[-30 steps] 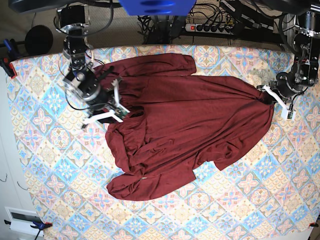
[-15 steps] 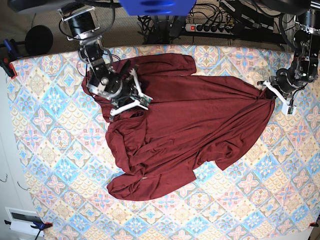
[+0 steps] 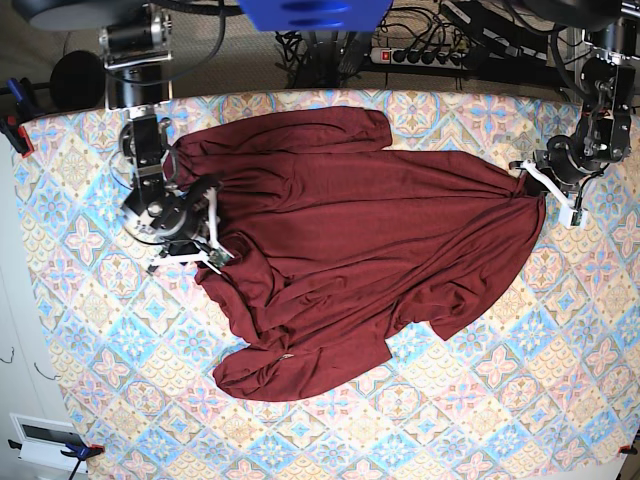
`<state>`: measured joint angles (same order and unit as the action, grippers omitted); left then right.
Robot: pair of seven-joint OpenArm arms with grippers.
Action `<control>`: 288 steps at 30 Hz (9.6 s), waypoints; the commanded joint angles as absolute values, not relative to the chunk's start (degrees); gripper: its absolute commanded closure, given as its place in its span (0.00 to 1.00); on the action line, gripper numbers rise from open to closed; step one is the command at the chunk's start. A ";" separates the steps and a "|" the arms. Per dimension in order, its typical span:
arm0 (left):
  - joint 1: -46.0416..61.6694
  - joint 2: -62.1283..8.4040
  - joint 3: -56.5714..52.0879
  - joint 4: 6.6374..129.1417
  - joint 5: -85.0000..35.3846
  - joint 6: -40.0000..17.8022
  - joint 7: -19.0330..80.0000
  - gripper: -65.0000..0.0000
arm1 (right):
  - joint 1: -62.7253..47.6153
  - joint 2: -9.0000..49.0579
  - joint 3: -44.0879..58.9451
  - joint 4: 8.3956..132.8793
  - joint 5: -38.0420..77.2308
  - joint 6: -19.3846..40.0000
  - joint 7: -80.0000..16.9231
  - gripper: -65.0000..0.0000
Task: Layout the t-shirt on the table in an organized manner, then fold the t-shirt properly
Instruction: 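Grasp the shirt edge with the right gripper and pull it outward, then release the shirt with the left gripper and move it to the hem, then grasp the hem with both grippers and pull it apart, then move the left gripper to the shirt middle and grasp the fabric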
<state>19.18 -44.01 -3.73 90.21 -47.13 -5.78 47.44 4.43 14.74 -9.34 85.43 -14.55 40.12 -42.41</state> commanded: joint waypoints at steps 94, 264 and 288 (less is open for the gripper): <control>13.85 -30.55 -28.79 98.68 -52.97 -5.93 53.67 0.11 | 38.11 19.21 -4.35 32.84 -15.78 35.47 -21.14 0.78; -24.13 -20.79 -3.12 70.81 -40.04 -5.93 46.29 0.31 | 18.42 16.13 -17.45 78.11 -9.01 22.81 -29.49 0.60; -44.00 -1.19 16.13 23.25 -32.13 -5.49 17.89 0.32 | 2.24 16.13 -17.45 98.07 -9.01 23.16 -29.58 0.60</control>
